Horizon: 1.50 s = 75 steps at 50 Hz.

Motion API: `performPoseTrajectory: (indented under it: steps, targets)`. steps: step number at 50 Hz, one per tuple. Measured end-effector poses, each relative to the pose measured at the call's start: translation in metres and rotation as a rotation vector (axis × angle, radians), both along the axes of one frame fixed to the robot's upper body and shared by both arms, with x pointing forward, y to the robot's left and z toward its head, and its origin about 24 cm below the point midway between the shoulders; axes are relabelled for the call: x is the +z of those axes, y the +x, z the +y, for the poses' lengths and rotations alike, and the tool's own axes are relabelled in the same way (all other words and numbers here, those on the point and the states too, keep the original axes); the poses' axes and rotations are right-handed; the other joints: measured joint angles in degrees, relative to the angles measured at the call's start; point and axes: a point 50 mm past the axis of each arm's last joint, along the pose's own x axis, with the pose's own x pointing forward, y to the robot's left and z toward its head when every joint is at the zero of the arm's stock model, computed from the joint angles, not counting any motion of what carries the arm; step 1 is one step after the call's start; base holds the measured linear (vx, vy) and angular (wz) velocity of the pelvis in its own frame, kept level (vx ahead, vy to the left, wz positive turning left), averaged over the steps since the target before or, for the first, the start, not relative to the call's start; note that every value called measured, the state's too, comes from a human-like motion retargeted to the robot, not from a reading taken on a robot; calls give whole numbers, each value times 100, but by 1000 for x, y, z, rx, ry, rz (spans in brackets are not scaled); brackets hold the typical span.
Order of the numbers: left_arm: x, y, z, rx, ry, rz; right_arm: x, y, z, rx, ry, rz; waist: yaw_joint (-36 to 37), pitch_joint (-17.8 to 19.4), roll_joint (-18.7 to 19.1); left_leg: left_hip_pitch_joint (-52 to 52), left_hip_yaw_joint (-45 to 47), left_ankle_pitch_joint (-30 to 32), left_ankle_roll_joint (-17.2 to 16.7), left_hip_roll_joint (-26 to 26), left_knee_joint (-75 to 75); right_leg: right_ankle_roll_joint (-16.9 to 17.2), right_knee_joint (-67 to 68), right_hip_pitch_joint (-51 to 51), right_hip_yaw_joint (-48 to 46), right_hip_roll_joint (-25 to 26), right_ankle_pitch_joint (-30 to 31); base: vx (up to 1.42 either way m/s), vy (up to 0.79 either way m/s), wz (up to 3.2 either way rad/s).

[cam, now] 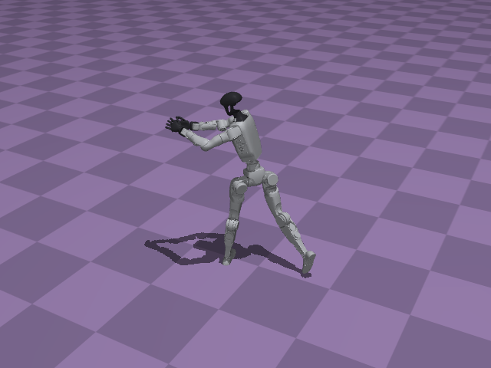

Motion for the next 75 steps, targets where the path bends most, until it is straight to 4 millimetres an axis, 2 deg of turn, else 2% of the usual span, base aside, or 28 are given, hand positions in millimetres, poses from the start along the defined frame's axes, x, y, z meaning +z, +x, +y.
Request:
performPoseTrajectory:
  steps: [7,12,17,20,25,28,30,33,36,39,43,45,46,47,48,49,50,52,53,55,56,57,58,59,60,63,68,75]
  targets:
    - [-16,4,-1,1,11,38,-15,4,-3,-6,-122,-12,-291,-284,79,83,764,48,-15,95,0,0,132,-331,-299,-547,-288,-13,15,-102]
    - [-32,8,-8,-16,5,79,-26,9,-9,-55,-208,-32,-589,-368,91,188,1620,125,47,-98,0,-41,353,-719,-943,-1448,-822,-18,19,-148]
    - [-43,9,-16,-59,-34,104,-26,12,-19,-142,-311,-120,-857,-421,225,409,2644,52,-22,145,0,-612,442,-1022,-2583,-2203,-1614,-18,0,-192]
    - [-48,8,-18,-90,-93,97,-17,12,-24,-246,-417,-267,-1019,-408,287,501,3386,-45,-83,288,100,-910,327,-1136,-3729,-2601,-2163,-21,-7,-231]
    - [-55,5,-24,-140,-186,78,-4,5,-31,-364,-528,-486,-1239,-380,314,419,4793,-459,-94,586,786,-963,-301,-1175,-5804,-2875,-2879,-21,-15,-264]
    - [-58,4,-29,-149,-228,68,-3,1,-35,-412,-520,-547,-1451,-398,299,320,5566,-687,-110,850,1281,-818,-819,-1274,-6507,-2691,-3285,-20,-24,-251]
    - [-59,4,-31,-145,-204,51,-3,-2,-36,-418,-509,-569,-1696,-391,375,322,5954,-835,-349,1115,1611,-693,-1197,-1392,-6250,-2446,-3366,-17,-28,-217]
    - [-62,5,-32,-113,-193,46,-8,-3,-40,-379,-462,-528,-2307,-292,461,458,6474,-830,-83,1234,1797,-473,-1381,-1667,-5699,-2371,-3265,-11,-25,-158]
    - [-73,6,-40,-103,-175,80,-23,1,-54,-367,-379,-431,-3095,-297,694,599,6787,-715,280,1405,1866,-539,-1469,-1752,-5398,-2168,-3318,-3,-28,-93]
    - [-76,6,-56,-115,-129,97,-34,5,-73,-367,-258,-321,-3848,-305,887,794,7048,-590,475,1630,1843,-606,-1326,-1887,-5146,-1956,-3476,3,-34,-81]
    - [-77,5,-79,-146,-79,110,-47,8,-106,-385,-76,-198,-4723,-341,1049,1064,7432,-329,479,1920,1863,-722,-1044,-2072,-4784,-1712,-3742,9,-34,-81]
    - [-78,4,-90,-166,-36,115,-54,10,-126,-416,-115,-199,-5122,-384,1073,1178,7586,-153,510,2011,1934,-719,-961,-2114,-4621,-1625,-3839,14,-33,-77]
    - [-75,2,-98,-186,-23,113,-54,11,-135,-430,-210,-233,-5300,-357,1068,1236,7648,-38,543,2035,1975,-703,-961,-2113,-4532,-1589,-3858,15,-32,-77]
    - [-74,1,-106,-204,-27,112,-54,9,-144,-447,-187,-236,-5472,-360,1071,1286,7700,73,557,2063,2027,-672,-958,-2111,-4446,-1555,-3880,16,-30,-76]
    - [-75,-1,-113,-218,-67,115,-54,2,-153,-473,75,-172,-5634,-421,1092,1323,7734,175,533,2095,2103,-611,-948,-2106,-4367,-1526,-3908,17,-29,-75]
    - [-75,-3,-120,-238,-83,114,-53,-1,-164,-501,179,-152,-5784,-464,1094,1351,7762,275,539,2112,2184,-542,-943,-2110,-4276,-1508,-3923,17,-28,-75]
    - [-74,-6,-128,-260,-87,112,-52,-4,-173,-527,204,-163,-5928,-498,1087,1375,7786,373,560,2120,2270,-468,-940,-2117,-4181,-1497,-3932,16,-26,-77]
    - [-67,-14,-145,-324,-65,87,-44,-13,-186,-442,254,-206,-6156,-539,1089,1365,7680,503,613,2123,2521,-328,-888,-2141,-3980,-1481,-3964,16,-23,-81]
    - [-61,-19,-154,-341,-61,61,-39,-17,-200,-544,292,-234,-6240,-542,1090,1351,7550,548,624,2109,2662,-260,-874,-2144,-3874,-1464,-3976,15,-20,-90]
    - [-50,-28,-170,-390,4,6,-27,-30,-206,-436,300,-312,-6390,-558,1119,1298,7213,609,654,2055,2954,-162,-886,-2136,-3654,-1412,-3991,15,-18,-99]
    - [-43,-34,-178,-407,18,-31,-20,-35,-212,-442,303,-354,-6432,-568,1145,1279,7064,652,693,2027,3078,-164,-924,-2121,-3545,-1374,-3997,14,-16,-105]
    - [-36,-40,-186,-420,32,-71,-14,-41,-220,-498,278,-406,-6465,-575,1177,1265,6929,701,733,2004,3194,-178,-969,-2104,-3435,-1332,-4002,14,-14,-111]
    - [-28,-46,-193,-428,46,-119,-7,-47,-232,-654,204,-482,-6476,-575,1220,1260,6822,763,775,1995,3296,-216,-1025,-2084,-3324,-1282,-4008,13,-13,-112]
    - [-20,-53,-199,-443,46,-158,0,-55,-235,-696,230,-529,-6502,-586,1266,1259,6720,841,793,1982,3379,-243,-1093,-2060,-3211,-1235,-4008,13,-13,-112]
    - [-13,-60,-205,-462,38,-192,6,-63,-235,-679,303,-556,-6535,-601,1314,1260,6620,927,799,1966,3451,-265,-1165,-2033,-3097,-1189,-4007,13,-12,-108]
    - [9,-82,-218,-488,63,-337,25,-84,-239,-728,255,-708,-6613,-617,1466,1206,6179,1183,774,1905,3679,-349,-1345,-1977,-2770,-1045,-3998,11,-10,-105]
    - [39,-117,-234,-548,74,-530,53,-120,-247,-859,257,-963,-6633,-471,1603,1093,5318,1461,737,1532,3995,-249,-1558,-1945,-2207,-905,-3894,8,-5,-101]
    - [49,-147,-250,-655,12,-595,71,-150,-248,-953,242,-1156,-6724,-274,1805,1065,5311,2033,652,1410,4292,-171,-1781,-1917,-1667,-806,-3842,5,-1,-75]
